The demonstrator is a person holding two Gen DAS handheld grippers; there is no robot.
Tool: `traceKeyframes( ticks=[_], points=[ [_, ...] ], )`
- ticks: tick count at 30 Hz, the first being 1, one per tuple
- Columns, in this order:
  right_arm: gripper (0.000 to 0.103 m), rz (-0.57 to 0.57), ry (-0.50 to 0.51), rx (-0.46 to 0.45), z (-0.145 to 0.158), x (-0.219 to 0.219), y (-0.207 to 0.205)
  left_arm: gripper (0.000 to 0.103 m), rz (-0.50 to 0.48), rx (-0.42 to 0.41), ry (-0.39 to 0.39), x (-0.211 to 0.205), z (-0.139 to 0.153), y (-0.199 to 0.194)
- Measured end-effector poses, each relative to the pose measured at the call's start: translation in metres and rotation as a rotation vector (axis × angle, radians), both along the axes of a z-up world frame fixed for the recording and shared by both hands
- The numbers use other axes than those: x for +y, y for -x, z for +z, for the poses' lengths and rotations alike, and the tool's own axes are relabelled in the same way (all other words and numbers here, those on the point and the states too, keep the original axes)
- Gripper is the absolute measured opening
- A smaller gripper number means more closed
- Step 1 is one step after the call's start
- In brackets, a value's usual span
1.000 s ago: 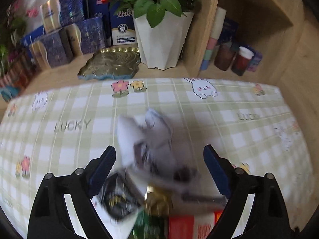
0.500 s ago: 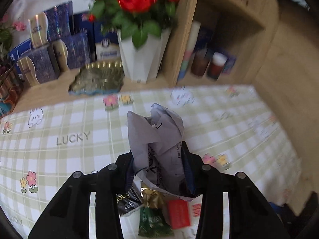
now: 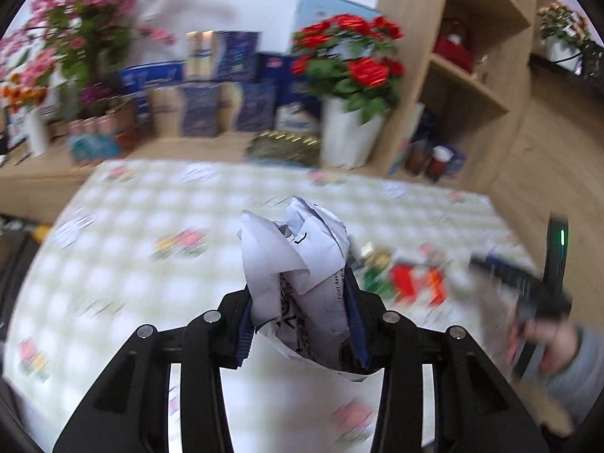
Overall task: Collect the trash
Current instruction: 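Drop the clear plastic wrapper into the bin with the right gripper while the left holds paper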
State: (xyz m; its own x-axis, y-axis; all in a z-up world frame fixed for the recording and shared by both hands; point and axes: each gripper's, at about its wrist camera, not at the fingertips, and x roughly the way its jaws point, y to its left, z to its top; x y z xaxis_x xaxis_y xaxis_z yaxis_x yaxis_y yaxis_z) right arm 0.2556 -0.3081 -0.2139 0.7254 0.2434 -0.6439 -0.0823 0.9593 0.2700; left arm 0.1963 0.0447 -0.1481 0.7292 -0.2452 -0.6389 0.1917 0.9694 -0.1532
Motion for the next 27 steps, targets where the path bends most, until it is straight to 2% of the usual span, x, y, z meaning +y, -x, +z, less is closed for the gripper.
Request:
traceKeyframes(
  ticks=[1, 3, 6, 8, 10, 11, 12, 13, 16, 18, 21, 23, 27],
  points=[
    [0.095, -0.005, -0.006, 0.013, -0.002, 0.0, -0.01, 0.041, 0.019, 0.003, -0.016, 0.009, -0.001, 0.005],
    [0.082, -0.015, -0.037, 0.072, -0.013, -0.001, -0.034, 0.041, 0.065, 0.015, -0.01, 0.028, -0.004, 0.012],
    [0.078, -0.071, -0.074, 0.168, -0.033, -0.006, -0.058, 0.041, 0.123, 0.014, 0.037, 0.048, -0.007, 0.018],
    [0.073, -0.094, -0.098, 0.204, -0.043, -0.009, -0.065, 0.041, 0.121, 0.015, 0.063, 0.05, -0.01, 0.019],
    [0.056, -0.089, -0.107, 0.222, -0.049, -0.007, -0.066, 0.041, 0.1, 0.014, 0.047, 0.04, -0.014, 0.02],
    [0.036, -0.083, -0.085, 0.217, -0.049, -0.005, -0.062, 0.041, 0.082, 0.014, 0.042, 0.034, -0.016, 0.021],
    [0.025, -0.082, -0.071, 0.197, -0.047, -0.004, -0.055, 0.041, 0.064, 0.017, 0.048, 0.028, -0.017, 0.023],
    [0.023, -0.083, -0.074, 0.169, -0.044, -0.005, -0.047, 0.041, 0.051, 0.022, 0.06, 0.024, -0.018, 0.023],
    [0.019, -0.11, -0.197, 0.052, -0.031, -0.018, -0.013, 0.041, 0.016, 0.032, 0.125, 0.014, -0.02, 0.028],
    [0.016, -0.146, -0.271, 0.016, -0.026, -0.027, 0.012, 0.041, -0.006, 0.038, 0.173, 0.007, -0.02, 0.032],
    [0.013, -0.176, -0.383, -0.026, -0.018, -0.037, 0.047, 0.041, -0.032, 0.04, 0.197, -0.003, -0.02, 0.041],
    [0.012, -0.181, -0.407, -0.041, -0.01, -0.04, 0.07, 0.041, -0.043, 0.041, 0.203, -0.007, -0.018, 0.048],
    [0.011, -0.142, -0.36, -0.073, 0.009, -0.033, 0.112, 0.042, -0.06, 0.052, 0.22, -0.01, -0.016, 0.067]
  ],
)
